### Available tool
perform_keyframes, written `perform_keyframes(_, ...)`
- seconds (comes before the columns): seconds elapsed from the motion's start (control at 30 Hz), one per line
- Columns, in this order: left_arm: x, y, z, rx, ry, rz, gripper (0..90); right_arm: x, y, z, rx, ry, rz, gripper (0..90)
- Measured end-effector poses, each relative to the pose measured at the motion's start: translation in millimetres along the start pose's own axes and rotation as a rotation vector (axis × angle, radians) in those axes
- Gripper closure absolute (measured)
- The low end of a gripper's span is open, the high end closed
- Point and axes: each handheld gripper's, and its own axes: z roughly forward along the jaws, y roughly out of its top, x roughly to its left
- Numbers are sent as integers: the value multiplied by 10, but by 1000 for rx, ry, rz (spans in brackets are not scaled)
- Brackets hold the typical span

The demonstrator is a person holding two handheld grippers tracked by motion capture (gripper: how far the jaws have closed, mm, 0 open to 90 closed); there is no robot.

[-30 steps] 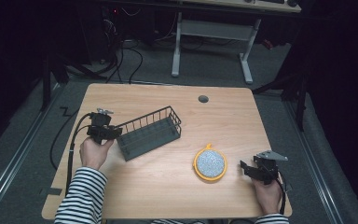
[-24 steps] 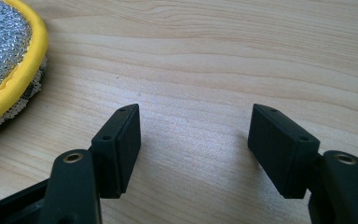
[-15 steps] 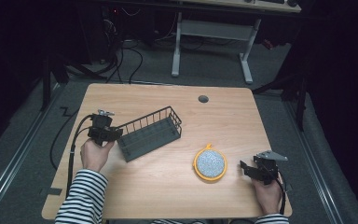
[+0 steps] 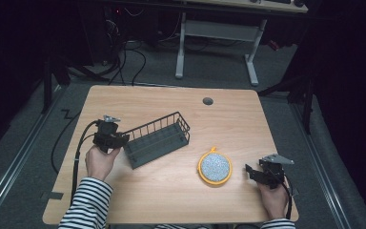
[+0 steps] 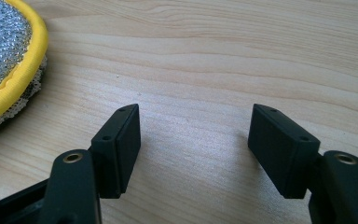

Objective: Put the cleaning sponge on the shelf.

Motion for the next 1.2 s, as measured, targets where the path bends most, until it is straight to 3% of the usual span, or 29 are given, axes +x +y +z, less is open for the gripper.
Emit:
perform_keyframes(0.2,-82,-30,-25,3,3,18,655,-1,0,0,0,1,1,346)
perform_keyframes(0.57,-255,-155,-94,-12,-37,12,651,0,0,1,0,0,0,345)
perform_keyframes(0.8,-280,-185,-101,-27,-30,-4,647,0,1,1,0,0,0,345)
perform_keyframes(1.03,-259,-189,-139,-65,-56,-15,426,0,1,2,0,0,0,346)
perform_keyframes(1.2,-174,-201,-247,-117,-78,-29,359,0,1,2,-1,0,0,346)
